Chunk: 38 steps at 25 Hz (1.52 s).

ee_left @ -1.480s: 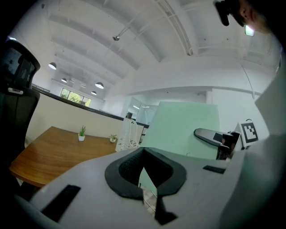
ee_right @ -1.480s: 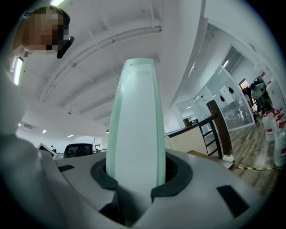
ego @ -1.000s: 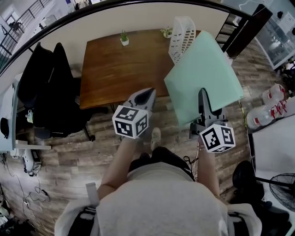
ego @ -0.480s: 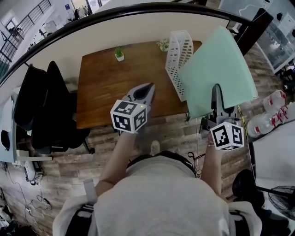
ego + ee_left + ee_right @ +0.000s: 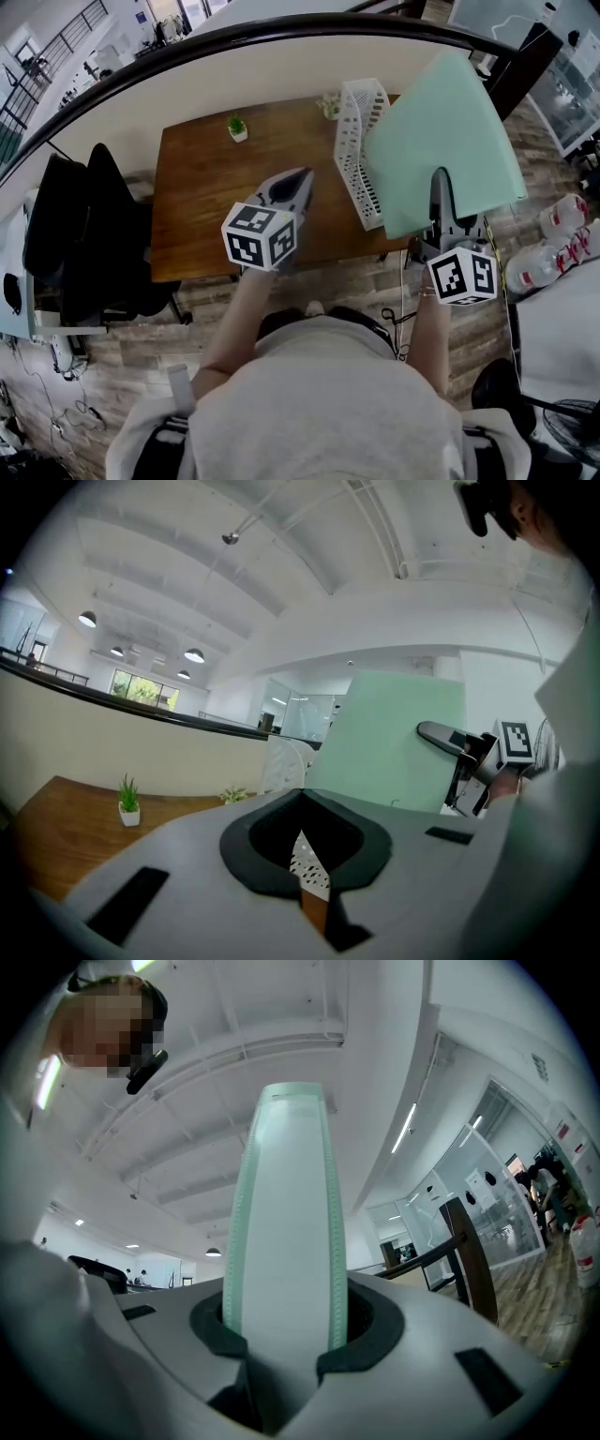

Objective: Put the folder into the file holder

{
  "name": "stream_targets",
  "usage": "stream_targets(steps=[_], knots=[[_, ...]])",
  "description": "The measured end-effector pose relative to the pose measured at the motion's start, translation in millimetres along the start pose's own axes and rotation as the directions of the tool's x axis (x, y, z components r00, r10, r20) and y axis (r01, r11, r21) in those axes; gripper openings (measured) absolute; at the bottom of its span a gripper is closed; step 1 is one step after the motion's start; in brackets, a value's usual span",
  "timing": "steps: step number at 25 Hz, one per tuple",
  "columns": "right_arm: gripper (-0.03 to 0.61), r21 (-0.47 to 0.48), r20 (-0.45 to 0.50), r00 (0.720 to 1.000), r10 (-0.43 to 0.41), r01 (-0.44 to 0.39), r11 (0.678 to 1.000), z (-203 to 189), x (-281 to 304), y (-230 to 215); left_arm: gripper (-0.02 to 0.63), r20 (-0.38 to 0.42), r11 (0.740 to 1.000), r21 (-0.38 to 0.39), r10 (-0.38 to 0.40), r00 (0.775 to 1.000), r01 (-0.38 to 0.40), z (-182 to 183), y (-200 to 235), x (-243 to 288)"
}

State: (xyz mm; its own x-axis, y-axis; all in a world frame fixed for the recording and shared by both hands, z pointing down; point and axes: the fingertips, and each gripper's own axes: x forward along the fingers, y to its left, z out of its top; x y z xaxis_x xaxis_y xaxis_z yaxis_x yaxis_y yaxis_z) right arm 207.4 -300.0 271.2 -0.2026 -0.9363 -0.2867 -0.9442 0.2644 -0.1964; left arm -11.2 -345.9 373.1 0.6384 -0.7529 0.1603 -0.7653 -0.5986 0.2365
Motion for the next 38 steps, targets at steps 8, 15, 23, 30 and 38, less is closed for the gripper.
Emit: stream_targets(steps=[8, 15, 23, 30, 38], knots=[[0.166, -0.026, -0.012, 0.999, 0.047, -0.047, 0.999, -8.7, 22.0, 10.4, 0.012, 0.002, 1.0, -0.018, 0.02, 1.0, -0.02, -2.8, 10.3, 4.2], [0.166, -0.035, -0.016, 0.999, 0.049, -0.05, 0.998, -11.3, 21.4, 11.9, 0.012, -0.002, 1.0, -0.013, 0.0, 1.0, 0.0, -0.8, 6.3, 9.9], [0.166, -0.069, -0.02, 0.999, 0.044, -0.046, 0.997, -15.8, 26.5, 4.0, 0.013, -0.016, 1.0, -0.012, -0.025, 1.0, 0.024, -5.1, 3.6, 20.2], [0.166, -0.085, -0.033, 0.997, 0.072, -0.075, 0.994, -20.1, 41.1, 7.2, 0.014, -0.016, 0.999, -0.029, -0.033, 0.999, 0.032, -4.0, 5.8, 27.3], [0.166, -0.096, -0.041, 0.993, 0.109, -0.112, 0.989, -30.3, 59.7, 15.8, 0.014, -0.014, 0.999, -0.029, -0.03, 0.999, 0.029, -2.8, 10.0, 30.4]])
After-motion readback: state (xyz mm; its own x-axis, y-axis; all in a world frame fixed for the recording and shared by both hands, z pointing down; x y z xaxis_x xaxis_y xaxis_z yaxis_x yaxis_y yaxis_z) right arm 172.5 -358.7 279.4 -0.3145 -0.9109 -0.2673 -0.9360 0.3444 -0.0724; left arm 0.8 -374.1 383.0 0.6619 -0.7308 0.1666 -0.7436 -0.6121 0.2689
